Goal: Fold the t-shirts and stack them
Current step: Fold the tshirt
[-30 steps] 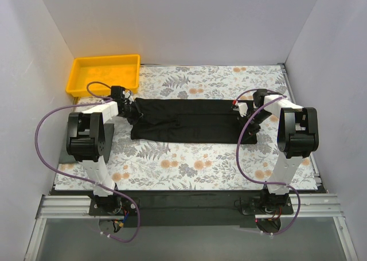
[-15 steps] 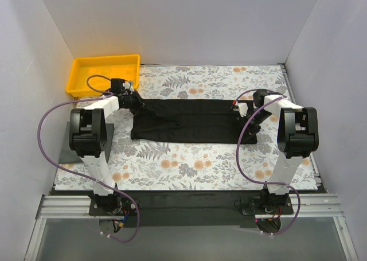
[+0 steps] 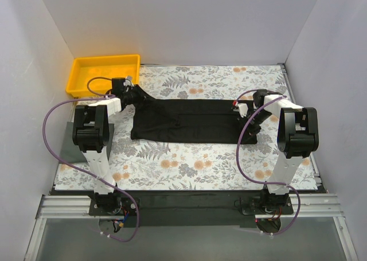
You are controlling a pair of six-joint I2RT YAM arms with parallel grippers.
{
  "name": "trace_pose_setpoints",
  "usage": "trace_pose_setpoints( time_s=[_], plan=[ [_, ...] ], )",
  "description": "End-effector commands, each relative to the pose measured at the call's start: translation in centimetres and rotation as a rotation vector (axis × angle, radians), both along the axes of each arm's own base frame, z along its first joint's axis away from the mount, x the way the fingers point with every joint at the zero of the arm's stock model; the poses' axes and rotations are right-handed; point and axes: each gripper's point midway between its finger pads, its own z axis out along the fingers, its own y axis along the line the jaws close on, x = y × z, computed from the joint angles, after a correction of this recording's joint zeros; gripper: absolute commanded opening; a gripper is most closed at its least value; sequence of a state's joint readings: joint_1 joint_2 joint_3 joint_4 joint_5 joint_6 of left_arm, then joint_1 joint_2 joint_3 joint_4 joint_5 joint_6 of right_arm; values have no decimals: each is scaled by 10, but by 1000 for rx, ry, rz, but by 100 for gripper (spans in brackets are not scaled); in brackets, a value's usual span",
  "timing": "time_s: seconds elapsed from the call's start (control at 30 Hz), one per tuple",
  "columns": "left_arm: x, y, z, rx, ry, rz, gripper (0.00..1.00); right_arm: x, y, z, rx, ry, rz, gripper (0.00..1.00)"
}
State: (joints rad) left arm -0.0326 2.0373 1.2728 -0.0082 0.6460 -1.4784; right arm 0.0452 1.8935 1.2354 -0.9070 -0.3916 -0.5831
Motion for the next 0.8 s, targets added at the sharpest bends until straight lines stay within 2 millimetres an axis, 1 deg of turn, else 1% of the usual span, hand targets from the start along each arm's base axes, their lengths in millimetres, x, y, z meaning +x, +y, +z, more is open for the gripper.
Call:
trace_pose_setpoints(
  time_s=[0.0, 0.07, 0.13, 0.17, 0.2, 0.23, 0.27, 0.3, 0.33, 0.37, 0.4, 0.43, 0.47, 0.5, 0.53, 0.57, 0.6, 0.63, 0.67, 0.7, 0.73, 0.77],
  plan=[
    [23, -3, 45, -52, -168, 4, 21, 9, 0, 22, 10, -48, 3, 27],
    [25, -2, 57, -44, -201, -4, 29, 13, 1, 30, 15, -71, 4, 26],
    [24, 1, 66, 15, -255, -28, 35, 20, 2, 38, 23, -108, 11, 27],
    [14, 2, 71, 47, -240, -50, 37, 33, 2, 49, 23, -159, 20, 27],
    [7, 3, 72, 84, -223, -72, 38, 41, 2, 55, 21, -189, 24, 27],
    [1, 2, 68, 155, -218, -97, 38, 53, 2, 60, 20, -218, 23, 27],
    [-15, 6, 66, 272, -189, -164, 38, 73, 3, 75, 22, -275, 13, 27],
    [-24, 7, 60, 355, -181, -208, 37, 85, 5, 83, 27, -301, 8, 27],
    [-33, 10, 56, 436, -172, -243, 36, 95, 5, 79, 27, -295, 1, 27],
    [-42, 14, 50, 580, -158, -254, 36, 104, 6, 81, 25, -308, 0, 27],
    [-63, 21, 36, 690, -132, -351, 35, 123, 6, 93, 24, -354, -10, 27],
    [-74, 22, 31, 754, -126, -394, 34, 130, 4, 84, 8, -340, -14, 27],
    [-86, 17, 33, 819, -150, -443, 33, 139, 4, 85, 2, -355, -15, 28],
    [-105, 19, 18, 850, -123, -502, 33, 151, 3, 91, -6, -383, -21, 29],
    [-113, 16, 16, 855, -125, -519, 32, 158, 2, 81, -23, -369, -23, 28],
    [-121, 13, 17, 833, -130, -534, 32, 162, 4, 79, -28, -371, -19, 29],
    [-129, 14, 11, 826, -104, -548, 30, 168, 5, 78, -34, -380, -19, 29],
    [-132, 14, 6, 826, -85, -553, 29, 170, 7, 66, -47, -356, -18, 29],
    [-135, 15, 1, 825, -59, -562, 27, 170, 7, 61, -52, -346, -16, 29],
    [-132, 17, 0, 836, -48, -556, 25, 170, 9, 57, -56, -340, -11, 29],
    [-132, 17, -5, 843, -33, -551, 23, 170, 8, 47, -74, -329, -9, 29],
    [-130, 18, -12, 850, -14, -555, 22, 170, 9, 43, -78, -326, -5, 29]
  ],
)
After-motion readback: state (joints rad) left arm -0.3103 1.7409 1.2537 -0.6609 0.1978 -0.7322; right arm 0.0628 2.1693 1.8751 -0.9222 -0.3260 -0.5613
